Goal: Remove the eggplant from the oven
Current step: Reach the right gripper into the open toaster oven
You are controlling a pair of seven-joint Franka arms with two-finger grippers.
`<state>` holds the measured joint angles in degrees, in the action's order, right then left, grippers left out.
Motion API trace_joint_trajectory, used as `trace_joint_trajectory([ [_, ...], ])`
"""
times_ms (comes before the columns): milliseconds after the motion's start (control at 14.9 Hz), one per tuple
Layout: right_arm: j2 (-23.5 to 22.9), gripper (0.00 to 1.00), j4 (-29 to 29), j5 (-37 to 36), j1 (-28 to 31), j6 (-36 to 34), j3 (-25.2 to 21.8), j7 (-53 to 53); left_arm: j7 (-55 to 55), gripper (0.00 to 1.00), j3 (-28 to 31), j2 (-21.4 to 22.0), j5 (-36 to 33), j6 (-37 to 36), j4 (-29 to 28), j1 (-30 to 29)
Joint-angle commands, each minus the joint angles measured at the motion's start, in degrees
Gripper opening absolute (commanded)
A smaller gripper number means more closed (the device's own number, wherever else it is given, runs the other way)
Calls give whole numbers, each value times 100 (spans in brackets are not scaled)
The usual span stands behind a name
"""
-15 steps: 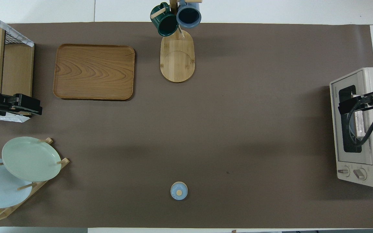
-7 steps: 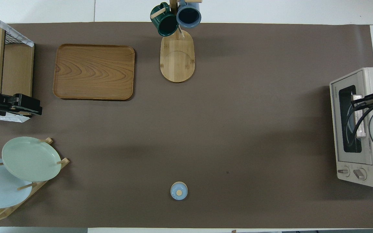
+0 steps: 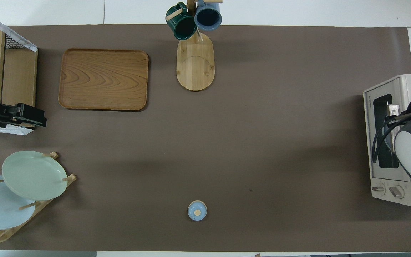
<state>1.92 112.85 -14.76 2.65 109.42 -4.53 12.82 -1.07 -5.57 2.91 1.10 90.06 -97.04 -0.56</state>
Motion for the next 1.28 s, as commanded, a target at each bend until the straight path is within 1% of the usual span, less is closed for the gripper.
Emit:
trace_joint_trajectory([
  [0, 89, 0, 281, -219, 86, 212, 31, -87, 19, 100, -50, 52, -127, -67, -8, -76],
  [269, 89, 0, 352, -238, 121, 247, 40, -87, 19, 100, -50, 52, -127, -67, -8, -76],
  [606, -7, 0, 457, -159, 25, 518, 66, -288, 19, 100, -50, 52, -127, -67, -8, -76],
  [875, -34, 0, 1028, 16, -203, 1160, 101, -692, 19, 100, -50, 52, -127, -67, -8, -76],
  [1010, -165, 0, 1055, 61, -388, 1318, 101, -807, 19, 100, -50, 52, -127, -59, -8, -76],
  [1212, -402, 0, 1108, 166, -415, 1695, 101, -869, 19, 100, -50, 52, -127, -67, -8, -76],
])
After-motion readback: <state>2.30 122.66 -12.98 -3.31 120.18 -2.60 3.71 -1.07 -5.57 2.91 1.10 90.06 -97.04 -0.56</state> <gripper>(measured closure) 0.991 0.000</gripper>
